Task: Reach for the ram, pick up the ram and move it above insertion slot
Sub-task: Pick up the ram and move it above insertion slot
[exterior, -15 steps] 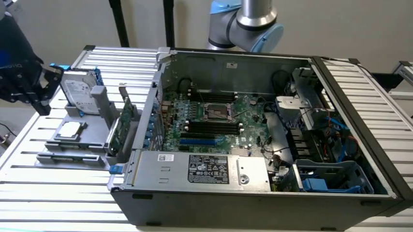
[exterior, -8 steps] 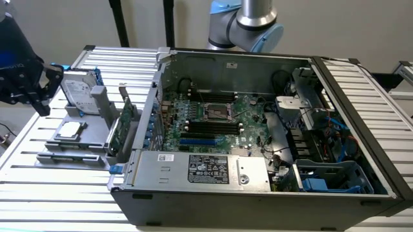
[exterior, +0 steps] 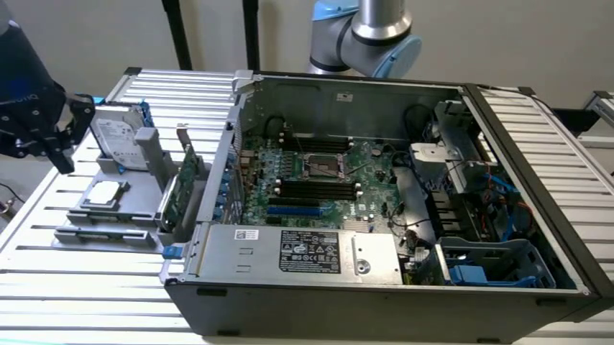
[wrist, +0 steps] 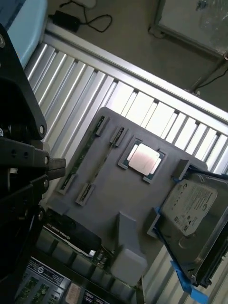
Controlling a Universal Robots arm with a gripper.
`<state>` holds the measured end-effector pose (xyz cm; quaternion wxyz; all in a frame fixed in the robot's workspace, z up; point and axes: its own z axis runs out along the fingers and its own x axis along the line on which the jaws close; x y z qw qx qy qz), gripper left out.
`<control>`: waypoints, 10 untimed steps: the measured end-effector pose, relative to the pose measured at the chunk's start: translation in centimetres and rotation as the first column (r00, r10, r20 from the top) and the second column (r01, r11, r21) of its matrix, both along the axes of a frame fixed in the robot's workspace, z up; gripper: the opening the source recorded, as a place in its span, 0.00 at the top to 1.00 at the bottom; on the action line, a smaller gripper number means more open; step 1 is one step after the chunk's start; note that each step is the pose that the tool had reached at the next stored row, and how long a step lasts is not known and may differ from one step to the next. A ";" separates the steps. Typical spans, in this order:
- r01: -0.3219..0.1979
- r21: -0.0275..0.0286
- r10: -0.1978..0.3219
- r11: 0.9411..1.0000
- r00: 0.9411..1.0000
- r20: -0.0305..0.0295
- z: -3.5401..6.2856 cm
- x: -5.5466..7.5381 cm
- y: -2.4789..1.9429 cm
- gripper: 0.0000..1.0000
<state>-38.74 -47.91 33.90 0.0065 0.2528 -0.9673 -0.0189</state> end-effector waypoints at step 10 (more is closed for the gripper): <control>-0.182 0.000 0.182 0.983 0.983 0.000 -0.18 0.0 0.00 0.89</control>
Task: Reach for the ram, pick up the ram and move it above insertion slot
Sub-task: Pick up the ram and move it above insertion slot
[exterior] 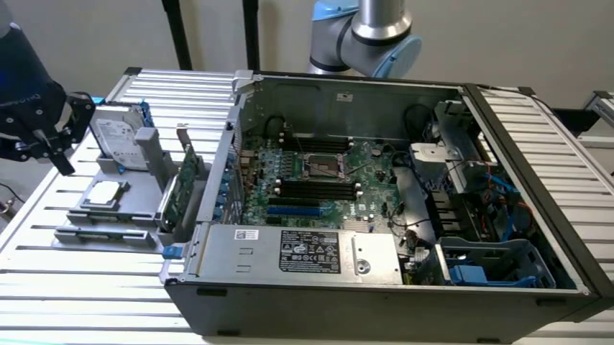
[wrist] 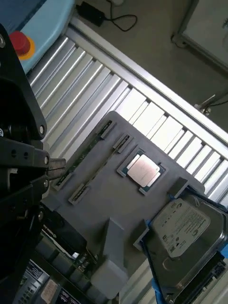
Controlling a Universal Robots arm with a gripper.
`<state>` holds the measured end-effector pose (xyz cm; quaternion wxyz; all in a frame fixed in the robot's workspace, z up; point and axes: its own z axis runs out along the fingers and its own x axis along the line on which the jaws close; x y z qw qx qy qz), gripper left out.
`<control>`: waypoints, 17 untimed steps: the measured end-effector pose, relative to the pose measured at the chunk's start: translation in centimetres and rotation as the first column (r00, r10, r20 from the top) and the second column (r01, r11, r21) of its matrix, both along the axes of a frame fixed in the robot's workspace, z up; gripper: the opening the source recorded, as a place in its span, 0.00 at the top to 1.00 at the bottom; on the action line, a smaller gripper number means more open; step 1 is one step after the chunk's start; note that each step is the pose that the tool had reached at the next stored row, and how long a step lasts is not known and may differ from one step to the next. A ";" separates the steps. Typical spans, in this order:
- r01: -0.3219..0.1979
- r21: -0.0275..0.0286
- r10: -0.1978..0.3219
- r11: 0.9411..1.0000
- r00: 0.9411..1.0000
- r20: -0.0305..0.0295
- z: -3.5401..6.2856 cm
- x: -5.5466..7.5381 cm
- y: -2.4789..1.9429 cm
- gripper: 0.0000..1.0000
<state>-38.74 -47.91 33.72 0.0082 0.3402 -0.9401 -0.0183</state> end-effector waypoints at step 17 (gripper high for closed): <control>-0.304 0.000 0.304 0.953 0.953 0.000 -0.35 0.0 0.00 0.89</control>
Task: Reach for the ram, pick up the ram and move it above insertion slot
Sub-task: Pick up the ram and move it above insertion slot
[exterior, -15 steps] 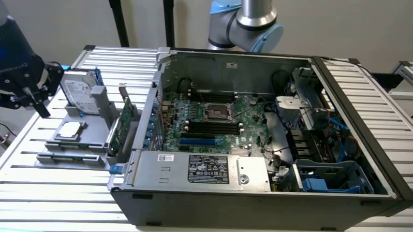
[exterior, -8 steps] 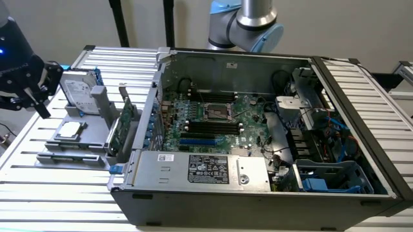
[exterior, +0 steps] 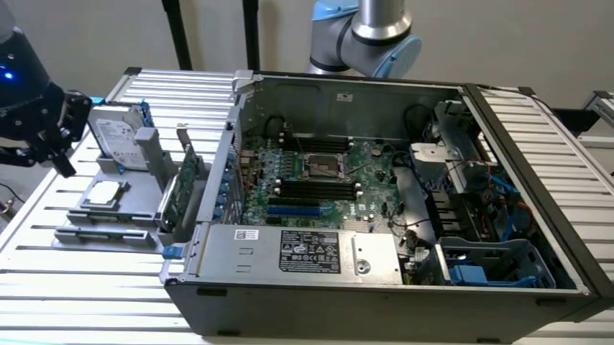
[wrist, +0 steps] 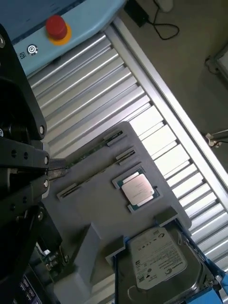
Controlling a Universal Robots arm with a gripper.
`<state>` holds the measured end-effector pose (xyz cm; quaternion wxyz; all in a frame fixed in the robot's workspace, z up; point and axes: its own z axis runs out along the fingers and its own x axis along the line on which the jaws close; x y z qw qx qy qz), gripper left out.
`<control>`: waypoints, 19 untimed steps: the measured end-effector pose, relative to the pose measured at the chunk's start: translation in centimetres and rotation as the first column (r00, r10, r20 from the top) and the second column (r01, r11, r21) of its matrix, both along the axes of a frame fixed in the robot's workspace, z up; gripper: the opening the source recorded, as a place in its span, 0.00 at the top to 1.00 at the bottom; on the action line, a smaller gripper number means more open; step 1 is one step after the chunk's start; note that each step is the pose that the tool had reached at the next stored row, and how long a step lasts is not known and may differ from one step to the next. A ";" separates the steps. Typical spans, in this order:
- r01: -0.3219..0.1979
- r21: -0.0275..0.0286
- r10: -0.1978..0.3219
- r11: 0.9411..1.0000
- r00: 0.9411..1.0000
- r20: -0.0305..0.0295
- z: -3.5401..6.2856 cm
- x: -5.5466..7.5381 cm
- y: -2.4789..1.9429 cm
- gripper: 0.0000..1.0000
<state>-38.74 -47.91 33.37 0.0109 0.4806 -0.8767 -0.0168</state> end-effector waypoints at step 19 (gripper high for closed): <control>-0.337 0.000 0.337 0.941 0.941 0.000 -0.54 0.0 0.00 0.89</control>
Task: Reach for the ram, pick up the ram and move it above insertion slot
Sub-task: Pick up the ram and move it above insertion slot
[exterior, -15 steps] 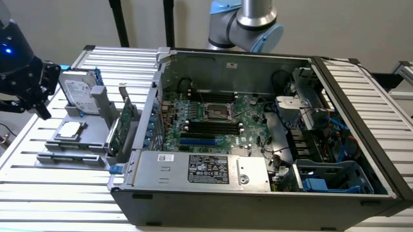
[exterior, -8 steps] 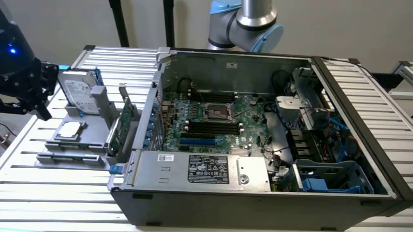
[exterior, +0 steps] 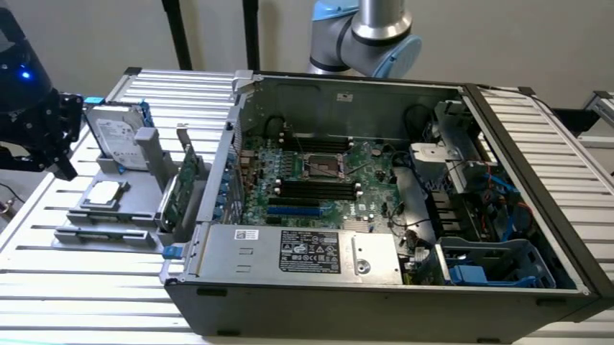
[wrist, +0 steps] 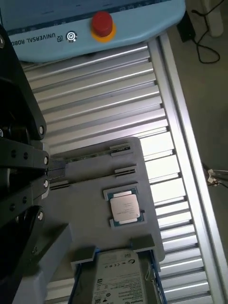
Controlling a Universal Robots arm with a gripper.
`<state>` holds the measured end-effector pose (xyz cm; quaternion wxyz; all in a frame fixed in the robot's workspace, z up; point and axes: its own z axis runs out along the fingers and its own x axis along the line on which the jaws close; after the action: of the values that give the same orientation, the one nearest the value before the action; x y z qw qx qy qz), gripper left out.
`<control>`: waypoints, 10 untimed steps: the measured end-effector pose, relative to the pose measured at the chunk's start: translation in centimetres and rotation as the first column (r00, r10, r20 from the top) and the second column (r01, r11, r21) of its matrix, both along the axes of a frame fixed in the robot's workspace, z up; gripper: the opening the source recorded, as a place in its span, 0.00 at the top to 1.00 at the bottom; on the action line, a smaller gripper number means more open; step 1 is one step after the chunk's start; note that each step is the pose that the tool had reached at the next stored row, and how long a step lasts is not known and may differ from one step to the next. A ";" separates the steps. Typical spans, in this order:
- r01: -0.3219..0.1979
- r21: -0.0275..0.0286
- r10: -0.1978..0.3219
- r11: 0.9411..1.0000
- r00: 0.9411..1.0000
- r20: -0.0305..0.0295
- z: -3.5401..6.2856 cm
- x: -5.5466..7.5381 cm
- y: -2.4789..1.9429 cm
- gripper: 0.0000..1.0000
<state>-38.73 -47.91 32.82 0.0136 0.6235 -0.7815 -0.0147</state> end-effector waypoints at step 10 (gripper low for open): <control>-0.059 0.000 0.059 0.998 0.998 0.000 -0.03 0.3 0.00 0.82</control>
<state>-38.40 -47.91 32.79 0.0141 0.6465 -0.7626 -0.0143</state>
